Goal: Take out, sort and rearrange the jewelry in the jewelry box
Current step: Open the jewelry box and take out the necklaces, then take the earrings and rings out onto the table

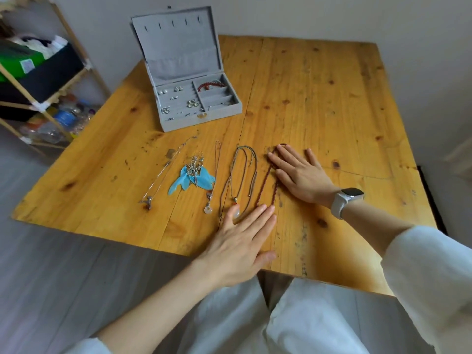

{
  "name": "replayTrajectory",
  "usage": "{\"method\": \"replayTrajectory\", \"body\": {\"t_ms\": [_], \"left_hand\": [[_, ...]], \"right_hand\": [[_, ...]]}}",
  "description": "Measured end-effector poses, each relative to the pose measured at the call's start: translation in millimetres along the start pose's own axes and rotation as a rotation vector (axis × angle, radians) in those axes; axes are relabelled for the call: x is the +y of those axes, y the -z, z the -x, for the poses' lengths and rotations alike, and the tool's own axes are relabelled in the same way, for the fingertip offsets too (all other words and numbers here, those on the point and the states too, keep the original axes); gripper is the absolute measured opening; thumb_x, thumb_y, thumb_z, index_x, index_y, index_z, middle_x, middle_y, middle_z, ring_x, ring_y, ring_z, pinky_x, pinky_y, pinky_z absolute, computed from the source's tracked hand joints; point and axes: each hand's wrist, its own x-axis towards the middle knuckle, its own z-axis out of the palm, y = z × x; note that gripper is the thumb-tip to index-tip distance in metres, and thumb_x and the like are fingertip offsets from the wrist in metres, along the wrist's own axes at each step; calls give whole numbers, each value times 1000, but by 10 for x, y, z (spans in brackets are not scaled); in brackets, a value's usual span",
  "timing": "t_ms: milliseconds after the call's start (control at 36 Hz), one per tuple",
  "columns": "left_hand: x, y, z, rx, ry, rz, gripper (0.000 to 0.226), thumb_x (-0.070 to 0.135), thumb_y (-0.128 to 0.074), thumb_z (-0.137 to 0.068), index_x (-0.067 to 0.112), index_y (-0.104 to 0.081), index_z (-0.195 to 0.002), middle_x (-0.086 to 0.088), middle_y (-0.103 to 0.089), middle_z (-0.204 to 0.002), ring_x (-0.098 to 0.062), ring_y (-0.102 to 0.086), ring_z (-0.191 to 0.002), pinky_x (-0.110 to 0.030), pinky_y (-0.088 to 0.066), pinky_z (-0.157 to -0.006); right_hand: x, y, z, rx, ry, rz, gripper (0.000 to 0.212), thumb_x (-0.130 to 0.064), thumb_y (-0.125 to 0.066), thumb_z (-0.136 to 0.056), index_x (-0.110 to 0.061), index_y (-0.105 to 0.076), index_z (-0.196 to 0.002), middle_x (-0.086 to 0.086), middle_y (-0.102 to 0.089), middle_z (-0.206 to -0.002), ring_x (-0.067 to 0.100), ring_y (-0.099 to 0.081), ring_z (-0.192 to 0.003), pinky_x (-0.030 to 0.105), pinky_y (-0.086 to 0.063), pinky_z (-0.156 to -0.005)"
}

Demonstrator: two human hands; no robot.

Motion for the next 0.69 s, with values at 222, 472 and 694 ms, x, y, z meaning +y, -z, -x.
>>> {"method": "replayTrajectory", "body": {"t_ms": [222, 472, 694], "left_hand": [[-67, 103, -57, 78, 9, 239, 58, 47, -18, -96, 17, -28, -144, 1, -8, -155, -11, 5, -143, -45, 8, -112], [-958, 469, -360, 263, 303, 288, 51, 39, -26, -90, 16, -54, -127, -1, -44, -141, -15, -33, -133, -41, -21, -108], [-2191, 615, -568, 387, 730, 240, 32, 18, -49, -92, 12, -57, -122, -2, -55, -123, -20, -45, -115, -35, -31, -96]], "right_hand": [[-89, 178, -77, 255, -17, -338, 37, -22, -41, -96, -16, -49, -132, 9, -39, -144, 22, -25, -139, 40, -19, -115], [-434, 597, -656, 273, 4, -351, 31, -12, -44, -93, -13, -57, -121, 6, -56, -125, 23, -47, -119, 33, -37, -98], [-769, 687, -1522, 285, 90, -370, 28, -11, -46, -92, -13, -61, -115, 5, -64, -113, 22, -57, -106, 33, -46, -89]]}}
